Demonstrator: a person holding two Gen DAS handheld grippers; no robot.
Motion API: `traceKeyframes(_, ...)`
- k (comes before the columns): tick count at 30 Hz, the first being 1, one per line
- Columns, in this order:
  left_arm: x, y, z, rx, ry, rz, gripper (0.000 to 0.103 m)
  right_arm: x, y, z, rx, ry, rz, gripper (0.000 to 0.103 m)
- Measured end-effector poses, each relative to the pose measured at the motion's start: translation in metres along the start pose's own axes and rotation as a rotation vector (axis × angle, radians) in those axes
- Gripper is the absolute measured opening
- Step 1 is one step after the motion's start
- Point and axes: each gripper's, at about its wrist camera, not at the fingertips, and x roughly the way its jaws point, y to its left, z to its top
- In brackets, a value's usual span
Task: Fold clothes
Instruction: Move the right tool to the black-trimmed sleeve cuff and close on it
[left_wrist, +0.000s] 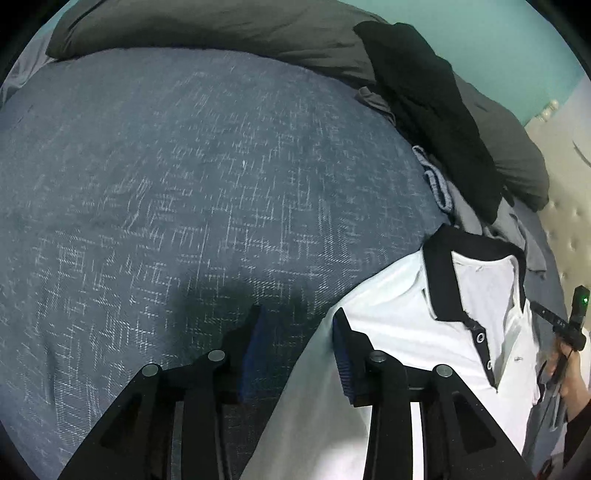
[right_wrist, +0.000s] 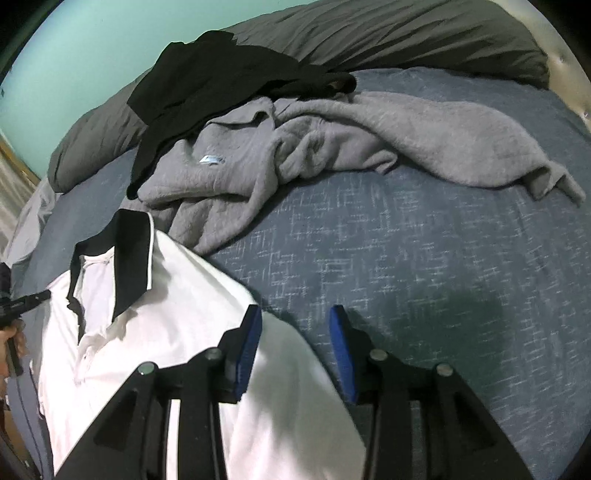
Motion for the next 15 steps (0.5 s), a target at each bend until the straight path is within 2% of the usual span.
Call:
traceKeyframes(4, 0.005, 0.003, 0.000, -0.011, 0.006, -0.013, 0.040, 0.009, 0.008, 0.000, -0.045, 0.018, -0.013, 0.010)
traceKeyframes(5, 0.005, 0.001, 0.000, 0.007, 0.007, -0.003, 0.040, 0.009, 0.009, 0.000, -0.054, 0.016, -0.020, 0.006)
traceKeyframes(7, 0.004, -0.002, 0.000, 0.031, 0.005, 0.006, 0.041, 0.008, 0.011, 0.001, -0.062, 0.003, -0.048, 0.004)
traceKeyframes(9, -0.001, 0.001, 0.002, -0.001, -0.018, -0.024, 0.042, 0.005, 0.006, 0.002, -0.006, -0.022, -0.033, 0.004)
traceKeyframes(15, -0.002, 0.006, -0.001, -0.041, 0.005, -0.030, 0.064, 0.004, -0.008, 0.001, 0.116, -0.021, -0.005, 0.004)
